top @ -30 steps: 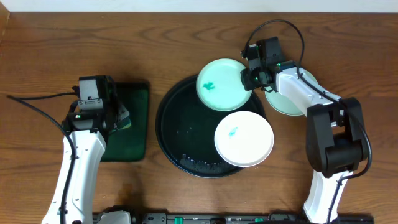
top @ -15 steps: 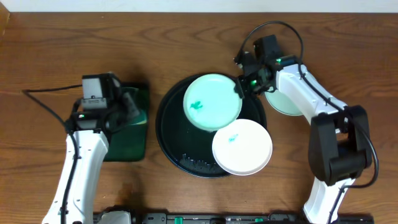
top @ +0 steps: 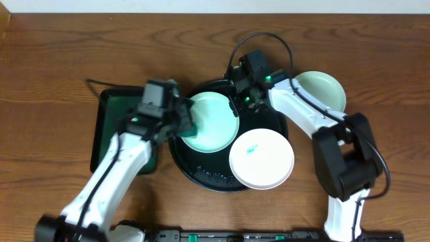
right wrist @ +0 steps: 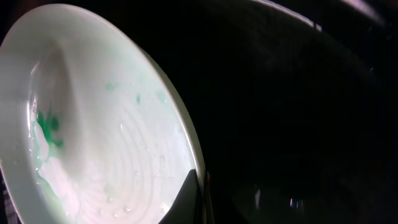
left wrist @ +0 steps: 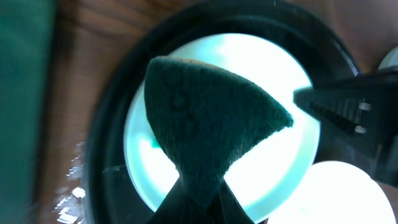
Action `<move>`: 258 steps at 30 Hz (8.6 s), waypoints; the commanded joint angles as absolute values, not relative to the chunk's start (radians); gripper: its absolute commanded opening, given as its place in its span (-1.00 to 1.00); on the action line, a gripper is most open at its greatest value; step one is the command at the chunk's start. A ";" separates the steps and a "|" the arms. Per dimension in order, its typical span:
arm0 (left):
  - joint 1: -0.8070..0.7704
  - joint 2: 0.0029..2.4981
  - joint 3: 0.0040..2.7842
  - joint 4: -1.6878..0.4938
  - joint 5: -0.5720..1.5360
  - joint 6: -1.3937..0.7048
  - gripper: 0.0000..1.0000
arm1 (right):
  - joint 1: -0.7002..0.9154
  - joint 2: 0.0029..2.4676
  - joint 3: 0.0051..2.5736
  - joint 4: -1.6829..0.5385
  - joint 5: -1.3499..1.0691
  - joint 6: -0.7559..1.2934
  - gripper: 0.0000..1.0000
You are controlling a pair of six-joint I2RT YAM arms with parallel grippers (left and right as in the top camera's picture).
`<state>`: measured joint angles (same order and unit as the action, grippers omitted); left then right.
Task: Clean dirty plates on tray and stack at the side
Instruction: 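Scrub the second mint plate with the sponge while the right gripper holds it, then stack the second mint plate onto the first with the right gripper, then grasp the white plate with the right gripper and pull it to tray center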
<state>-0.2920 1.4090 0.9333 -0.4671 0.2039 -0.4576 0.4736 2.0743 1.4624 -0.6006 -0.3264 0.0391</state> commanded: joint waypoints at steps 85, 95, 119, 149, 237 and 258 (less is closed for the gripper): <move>-0.431 1.799 0.932 -0.114 0.093 -0.403 -0.85 | 0.486 2.185 1.457 -0.628 -0.289 0.058 -0.98; -0.409 1.681 0.932 -0.346 -0.254 -0.326 -0.86 | 0.485 2.185 1.457 -0.628 -0.289 0.058 -0.98; 0.020 1.326 0.931 -0.458 -0.031 -0.406 -0.85 | 0.687 1.810 1.479 -0.618 0.468 -0.261 -0.98; 0.107 1.326 0.931 -0.517 -0.037 -0.408 -0.86 | 0.851 1.779 1.478 -0.519 0.553 -0.429 -0.98; 0.106 1.326 0.931 -0.533 -0.037 -0.409 -0.85 | 0.504 1.275 0.641 -0.773 -0.139 1.040 0.19; 0.105 1.326 0.931 -0.513 0.140 -0.281 -0.86 | 0.509 1.290 0.685 -0.422 -0.220 0.762 -0.97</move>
